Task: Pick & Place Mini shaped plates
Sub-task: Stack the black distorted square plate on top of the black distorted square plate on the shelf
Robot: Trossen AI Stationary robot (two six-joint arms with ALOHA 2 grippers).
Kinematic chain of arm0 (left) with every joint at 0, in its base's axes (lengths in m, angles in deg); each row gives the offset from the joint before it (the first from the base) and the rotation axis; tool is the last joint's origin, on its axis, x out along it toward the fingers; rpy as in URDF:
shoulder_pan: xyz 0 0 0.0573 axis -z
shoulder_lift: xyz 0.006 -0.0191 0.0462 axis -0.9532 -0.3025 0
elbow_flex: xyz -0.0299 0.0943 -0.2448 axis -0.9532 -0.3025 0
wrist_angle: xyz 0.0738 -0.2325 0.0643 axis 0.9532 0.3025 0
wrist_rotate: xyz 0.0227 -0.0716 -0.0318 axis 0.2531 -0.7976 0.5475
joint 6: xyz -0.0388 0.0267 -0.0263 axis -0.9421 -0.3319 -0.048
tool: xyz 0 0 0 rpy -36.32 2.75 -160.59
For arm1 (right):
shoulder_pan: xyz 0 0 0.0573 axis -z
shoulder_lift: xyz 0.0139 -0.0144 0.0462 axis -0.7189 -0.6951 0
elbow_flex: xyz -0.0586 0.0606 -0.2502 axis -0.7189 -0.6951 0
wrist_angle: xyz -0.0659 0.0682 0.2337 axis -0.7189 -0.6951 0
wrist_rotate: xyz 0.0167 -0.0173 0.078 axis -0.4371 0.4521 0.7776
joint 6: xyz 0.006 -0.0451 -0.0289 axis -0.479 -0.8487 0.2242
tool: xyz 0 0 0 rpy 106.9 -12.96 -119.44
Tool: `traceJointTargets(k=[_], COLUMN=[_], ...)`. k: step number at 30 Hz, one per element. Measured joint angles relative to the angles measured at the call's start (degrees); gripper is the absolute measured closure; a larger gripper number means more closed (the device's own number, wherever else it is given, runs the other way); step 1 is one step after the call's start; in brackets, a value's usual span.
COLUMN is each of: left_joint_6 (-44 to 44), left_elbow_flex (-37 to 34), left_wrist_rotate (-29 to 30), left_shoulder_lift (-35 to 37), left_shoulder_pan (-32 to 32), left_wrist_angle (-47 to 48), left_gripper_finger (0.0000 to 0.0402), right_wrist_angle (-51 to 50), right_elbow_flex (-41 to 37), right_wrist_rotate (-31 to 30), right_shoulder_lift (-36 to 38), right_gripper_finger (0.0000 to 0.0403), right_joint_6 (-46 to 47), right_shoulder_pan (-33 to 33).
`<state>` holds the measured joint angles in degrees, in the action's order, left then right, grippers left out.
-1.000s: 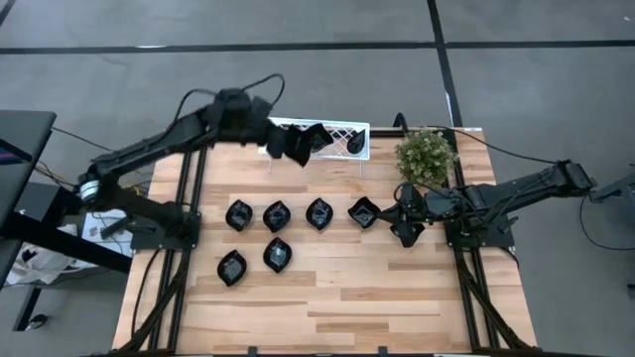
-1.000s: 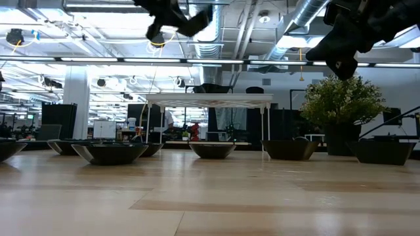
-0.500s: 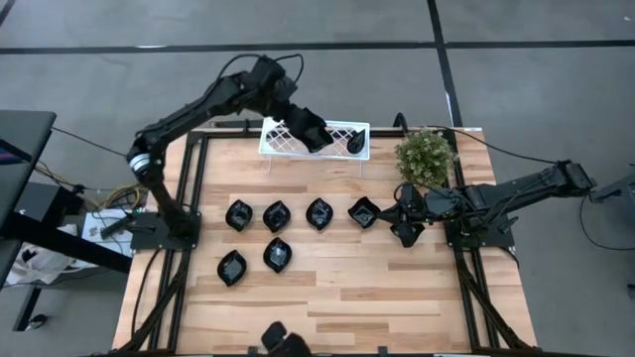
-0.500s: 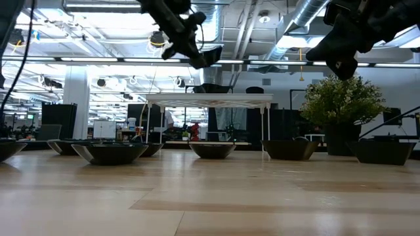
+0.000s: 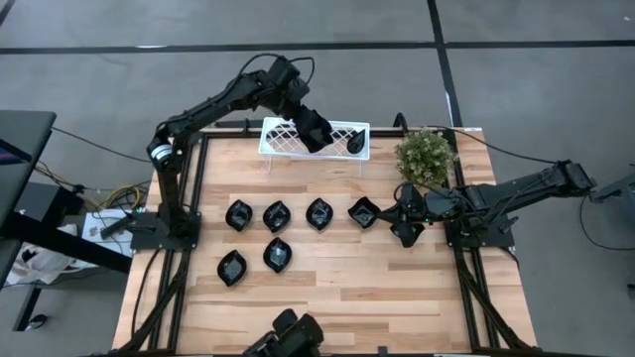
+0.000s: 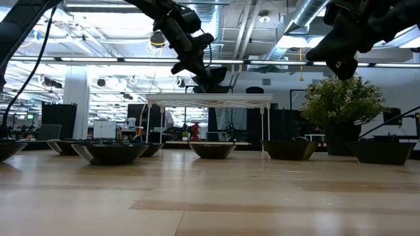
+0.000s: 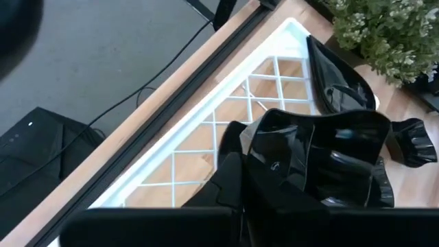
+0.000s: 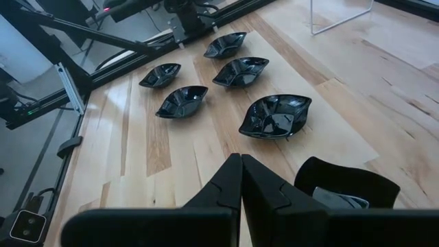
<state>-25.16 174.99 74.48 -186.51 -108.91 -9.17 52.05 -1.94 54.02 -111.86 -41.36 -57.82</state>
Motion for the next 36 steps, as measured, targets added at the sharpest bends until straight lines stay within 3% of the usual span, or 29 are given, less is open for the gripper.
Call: traceJointTargets(k=[12,36], left_joint_6=[5.8,4.2], left_elbow_flex=[0.0,0.0], left_wrist_rotate=[-2.2,-2.2], left_shoulder_lift=[0.1,0.2], left_shoulder_pan=[0.1,0.6], left_wrist_angle=[2.9,1.0], left_gripper_finger=[0.0399,0.0398], right_wrist_angle=[0.1,0.1], right_elbow_flex=[0.0,0.0], right_wrist_rotate=[0.0,0.0], right_shoulder_lift=[0.0,0.0], right_gripper_finger=[0.0401,0.0401], right_joint_6=[0.0,0.0], right_shoulder_pan=[0.0,0.0])
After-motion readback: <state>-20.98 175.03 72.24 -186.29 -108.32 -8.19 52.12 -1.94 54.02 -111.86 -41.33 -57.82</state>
